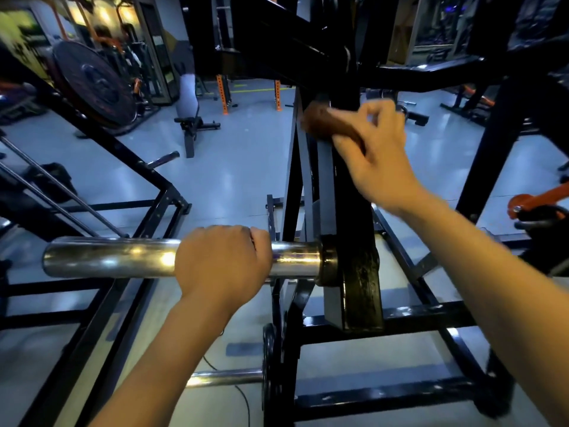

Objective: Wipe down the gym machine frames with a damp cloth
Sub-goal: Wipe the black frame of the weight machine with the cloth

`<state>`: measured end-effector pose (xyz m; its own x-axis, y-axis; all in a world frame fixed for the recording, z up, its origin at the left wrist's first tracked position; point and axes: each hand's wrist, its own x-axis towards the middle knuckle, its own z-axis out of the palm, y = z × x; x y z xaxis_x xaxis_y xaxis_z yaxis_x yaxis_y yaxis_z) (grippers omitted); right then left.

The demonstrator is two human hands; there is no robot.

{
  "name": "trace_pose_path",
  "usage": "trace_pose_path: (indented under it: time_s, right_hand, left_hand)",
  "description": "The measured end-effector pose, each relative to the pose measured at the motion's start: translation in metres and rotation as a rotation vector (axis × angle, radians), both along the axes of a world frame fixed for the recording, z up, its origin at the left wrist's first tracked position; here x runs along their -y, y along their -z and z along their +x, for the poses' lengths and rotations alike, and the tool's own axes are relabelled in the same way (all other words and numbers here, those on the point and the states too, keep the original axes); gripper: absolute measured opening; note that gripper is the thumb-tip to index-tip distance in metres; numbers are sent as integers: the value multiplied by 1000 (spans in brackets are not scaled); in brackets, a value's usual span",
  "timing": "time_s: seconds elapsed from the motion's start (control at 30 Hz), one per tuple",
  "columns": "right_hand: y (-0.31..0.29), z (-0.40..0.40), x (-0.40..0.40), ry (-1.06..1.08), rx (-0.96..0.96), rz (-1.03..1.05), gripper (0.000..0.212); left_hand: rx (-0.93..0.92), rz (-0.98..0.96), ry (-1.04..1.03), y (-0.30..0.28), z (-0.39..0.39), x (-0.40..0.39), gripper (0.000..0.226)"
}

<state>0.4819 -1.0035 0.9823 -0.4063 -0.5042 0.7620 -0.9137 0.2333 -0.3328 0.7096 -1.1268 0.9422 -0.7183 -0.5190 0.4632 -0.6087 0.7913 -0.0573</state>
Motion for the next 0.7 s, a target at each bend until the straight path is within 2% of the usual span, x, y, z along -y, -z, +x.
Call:
trace_pose_path:
  time_s: [0.13, 0.23, 0.47, 0.57, 0.7]
  right_hand:
    - [59, 63, -56, -188, 10, 60, 38]
    - [69, 73, -70, -259, -38, 118, 35]
    - [-9, -1, 0, 19, -64, 64, 36]
    - [8, 19, -13, -8, -51, 65, 37]
    - [62, 74, -60, -101, -25, 112, 38]
  left_hand:
    - [-30, -12, -8, 0, -1, -1, 51]
    - [31, -69, -12, 1, -2, -2, 48]
    - [-46, 1, 28, 2, 0, -1, 52]
    - [-52, -3, 59, 3, 0, 1, 52]
    - [-38, -22, 46, 4, -1, 0, 52]
